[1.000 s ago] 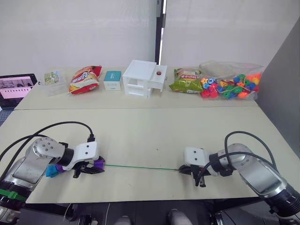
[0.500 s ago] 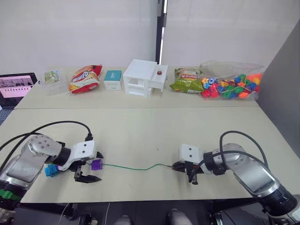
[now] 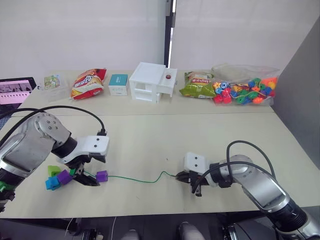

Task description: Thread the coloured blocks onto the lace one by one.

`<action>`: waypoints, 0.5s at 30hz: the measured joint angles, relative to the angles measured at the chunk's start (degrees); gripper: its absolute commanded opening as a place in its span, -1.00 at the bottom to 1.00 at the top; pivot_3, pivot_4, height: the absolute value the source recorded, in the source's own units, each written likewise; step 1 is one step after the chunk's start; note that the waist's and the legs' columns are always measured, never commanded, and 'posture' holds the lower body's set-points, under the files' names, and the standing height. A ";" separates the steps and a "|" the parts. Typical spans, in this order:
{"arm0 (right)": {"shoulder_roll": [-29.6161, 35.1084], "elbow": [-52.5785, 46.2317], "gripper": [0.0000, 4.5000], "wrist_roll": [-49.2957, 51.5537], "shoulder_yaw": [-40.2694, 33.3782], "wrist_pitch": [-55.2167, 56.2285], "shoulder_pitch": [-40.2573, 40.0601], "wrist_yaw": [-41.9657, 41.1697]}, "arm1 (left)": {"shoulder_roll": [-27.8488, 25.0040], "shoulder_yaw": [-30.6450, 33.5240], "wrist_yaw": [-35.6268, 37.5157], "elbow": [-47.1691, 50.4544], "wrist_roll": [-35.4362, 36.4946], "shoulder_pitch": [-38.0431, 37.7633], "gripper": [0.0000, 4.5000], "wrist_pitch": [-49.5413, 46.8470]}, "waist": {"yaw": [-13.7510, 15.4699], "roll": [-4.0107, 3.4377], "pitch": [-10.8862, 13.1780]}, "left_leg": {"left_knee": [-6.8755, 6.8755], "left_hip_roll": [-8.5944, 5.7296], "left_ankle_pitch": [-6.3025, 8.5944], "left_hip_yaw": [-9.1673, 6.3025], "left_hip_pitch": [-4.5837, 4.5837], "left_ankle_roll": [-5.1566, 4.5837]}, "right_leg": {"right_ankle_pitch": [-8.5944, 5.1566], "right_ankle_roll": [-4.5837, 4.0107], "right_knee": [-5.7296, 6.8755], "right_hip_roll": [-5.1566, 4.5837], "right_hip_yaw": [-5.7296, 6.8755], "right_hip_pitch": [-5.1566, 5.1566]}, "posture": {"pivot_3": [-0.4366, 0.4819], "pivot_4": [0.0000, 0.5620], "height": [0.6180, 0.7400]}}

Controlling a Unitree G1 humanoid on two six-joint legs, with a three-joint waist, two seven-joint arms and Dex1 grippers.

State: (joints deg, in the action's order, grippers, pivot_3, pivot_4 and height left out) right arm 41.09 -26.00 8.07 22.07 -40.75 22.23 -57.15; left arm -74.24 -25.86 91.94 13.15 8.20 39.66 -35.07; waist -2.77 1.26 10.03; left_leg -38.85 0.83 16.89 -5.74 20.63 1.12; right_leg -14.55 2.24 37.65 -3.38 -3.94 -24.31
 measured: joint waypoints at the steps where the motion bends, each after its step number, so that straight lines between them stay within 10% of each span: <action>1: -0.16 -0.13 -1.00 0.00 0.09 -0.20 -0.01 0.18 | -0.88 -2.33 0.07 0.25 -0.88 1.62 0.99 -0.38 | 0.07 0.00 0.00 | 0.00 0.00 0.00 0.00 0.01 0.00 | 0.00 0.00 -0.02 0.00 0.00 0.01 | -0.05 -0.47 1.00; 15: -2.14 -4.22 -1.00 0.16 0.95 -5.02 -0.37 3.57 | 3.73 -12.16 0.11 -0.14 -11.19 5.80 0.99 -2.08 | 0.27 0.01 0.00 | -0.06 -0.01 0.00 -0.01 0.04 0.00 | 0.00 0.00 0.00 -0.01 0.00 0.02 | -0.05 -0.47 1.00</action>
State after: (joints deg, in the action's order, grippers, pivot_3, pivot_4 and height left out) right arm 38.95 -30.21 8.23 23.01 -45.76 21.86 -53.58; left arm -70.51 -38.03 92.06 13.01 -2.99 45.46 -37.15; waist -2.51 1.27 10.03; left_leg -38.92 0.82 16.89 -5.75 20.66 1.12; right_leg -14.55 2.25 37.65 -3.39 -3.94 -24.29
